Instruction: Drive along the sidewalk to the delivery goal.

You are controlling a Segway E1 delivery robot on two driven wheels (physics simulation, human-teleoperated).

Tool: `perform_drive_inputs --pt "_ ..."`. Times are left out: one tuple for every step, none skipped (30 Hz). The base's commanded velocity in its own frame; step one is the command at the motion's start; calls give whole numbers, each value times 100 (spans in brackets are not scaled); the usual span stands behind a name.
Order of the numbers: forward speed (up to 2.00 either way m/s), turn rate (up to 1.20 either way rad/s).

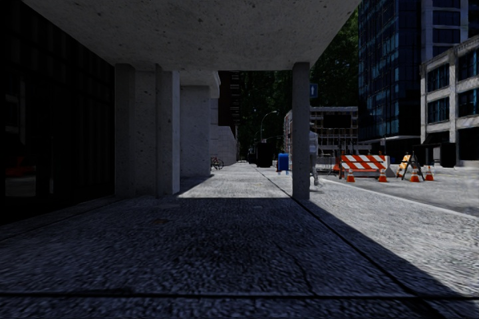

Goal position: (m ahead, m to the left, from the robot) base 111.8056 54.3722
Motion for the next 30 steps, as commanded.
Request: perform_drive_inputs --pt "200 0" --pt "200 0" --pt "200 0" --pt "200 0" --pt "200 0" --pt "200 0" --pt "200 0" --pt "200 0" --pt "200 0" --pt "200 0" --pt "200 0" --pt "200 0" --pt "200 0" --pt "200 0" --pt "200 0" --pt "200 0" --pt "200 0" --pt "200 0" --pt "200 0" --pt "200 0" --pt "200 0" --pt "200 0" --pt "200 0" --pt "200 0" --pt "200 0" --pt "200 0" --pt "200 0" --pt "200 0" --pt "200 0" --pt "200 0"
